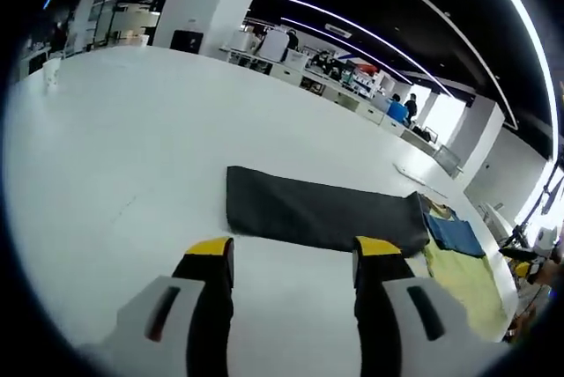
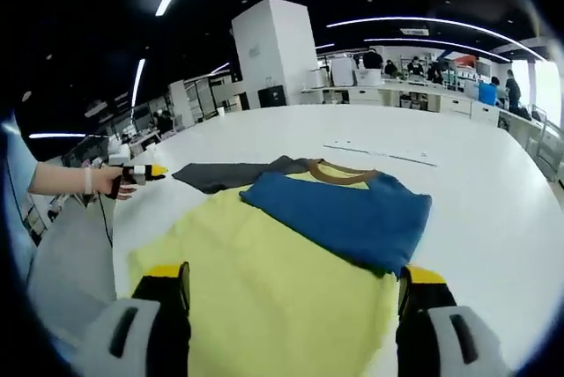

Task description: Fold the garment on the visible template until the final outline fits inside the template.

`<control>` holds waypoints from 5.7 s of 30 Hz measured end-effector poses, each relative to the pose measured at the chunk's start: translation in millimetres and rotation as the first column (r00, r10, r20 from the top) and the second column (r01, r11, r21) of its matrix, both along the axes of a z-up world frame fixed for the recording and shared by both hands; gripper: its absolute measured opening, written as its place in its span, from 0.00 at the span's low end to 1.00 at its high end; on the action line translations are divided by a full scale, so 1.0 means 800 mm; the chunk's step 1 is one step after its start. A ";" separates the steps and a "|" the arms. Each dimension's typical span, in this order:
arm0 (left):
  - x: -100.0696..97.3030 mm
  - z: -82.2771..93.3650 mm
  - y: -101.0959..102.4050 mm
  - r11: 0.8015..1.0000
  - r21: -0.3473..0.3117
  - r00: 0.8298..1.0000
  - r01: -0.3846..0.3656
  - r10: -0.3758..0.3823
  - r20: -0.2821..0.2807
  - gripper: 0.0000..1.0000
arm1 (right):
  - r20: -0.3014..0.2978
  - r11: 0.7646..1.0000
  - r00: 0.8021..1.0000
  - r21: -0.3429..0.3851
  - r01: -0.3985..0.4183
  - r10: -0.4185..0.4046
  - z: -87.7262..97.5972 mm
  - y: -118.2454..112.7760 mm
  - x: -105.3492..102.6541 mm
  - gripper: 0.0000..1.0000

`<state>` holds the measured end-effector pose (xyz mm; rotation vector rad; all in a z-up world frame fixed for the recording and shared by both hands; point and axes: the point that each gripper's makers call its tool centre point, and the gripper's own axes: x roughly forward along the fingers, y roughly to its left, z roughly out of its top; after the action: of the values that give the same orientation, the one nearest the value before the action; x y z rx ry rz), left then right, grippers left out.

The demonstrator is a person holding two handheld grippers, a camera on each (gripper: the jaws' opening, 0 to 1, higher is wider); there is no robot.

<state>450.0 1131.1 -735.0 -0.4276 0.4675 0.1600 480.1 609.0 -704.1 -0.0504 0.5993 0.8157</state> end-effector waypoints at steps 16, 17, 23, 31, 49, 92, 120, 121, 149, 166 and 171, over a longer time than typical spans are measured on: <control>0.010 -0.017 0.034 0.967 -0.118 0.974 -0.227 0.225 -0.034 0.18 | -0.015 0.995 0.995 0.007 0.097 -0.097 0.003 -0.040 -0.008 0.99; 0.010 -0.020 0.031 0.961 -0.157 0.974 -0.228 0.224 -0.044 0.14 | -0.017 0.995 0.995 0.008 0.099 -0.099 0.002 -0.040 -0.008 0.99; 0.009 -0.018 0.026 0.914 -0.300 0.961 -0.273 0.271 -0.047 0.00 | -0.023 0.996 0.995 -0.002 0.093 -0.093 -0.003 -0.039 -0.013 0.99; 0.052 0.063 -0.044 0.866 -0.500 0.974 -0.016 0.126 0.186 0.00 | -0.027 0.997 0.997 0.004 0.072 -0.072 -0.008 -0.028 -0.016 0.98; 0.155 0.144 -0.246 0.819 -0.434 0.916 0.376 -0.256 0.310 0.00 | -0.027 0.997 0.998 0.032 0.065 -0.065 -0.017 -0.032 -0.025 0.94; 0.166 0.080 -0.638 0.519 -0.486 0.678 0.703 -0.694 0.240 0.00 | -0.090 0.978 0.978 0.075 0.195 -0.188 -0.045 -0.085 -0.042 0.88; 0.141 0.051 -0.621 0.519 -0.298 0.585 0.801 -0.784 0.209 0.38 | -0.074 0.981 0.983 0.087 0.175 -0.169 -0.032 -0.067 -0.027 0.87; 0.142 0.051 -0.616 0.524 -0.295 0.589 0.799 -0.782 0.205 0.37 | -0.069 0.981 0.983 0.087 0.174 -0.169 -0.031 -0.066 -0.025 0.86; 0.265 0.018 -0.353 0.662 0.114 0.672 0.741 -0.729 -0.134 0.10 | -0.038 0.985 0.991 0.110 0.133 -0.130 -0.023 -0.035 0.017 0.79; 0.285 -0.015 -0.368 0.506 0.022 0.491 0.862 -0.825 -0.280 0.05 | -0.050 0.986 0.991 0.109 0.130 -0.125 -0.028 -0.030 0.013 0.80; 0.283 -0.023 -0.373 0.484 0.009 0.464 0.875 -0.833 -0.303 0.06 | -0.055 0.985 0.991 0.115 0.131 -0.125 -0.028 -0.028 0.013 0.79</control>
<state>676.4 832.9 -753.6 0.0506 0.8845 -0.7669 490.6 586.5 -726.6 0.1151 0.5918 0.7277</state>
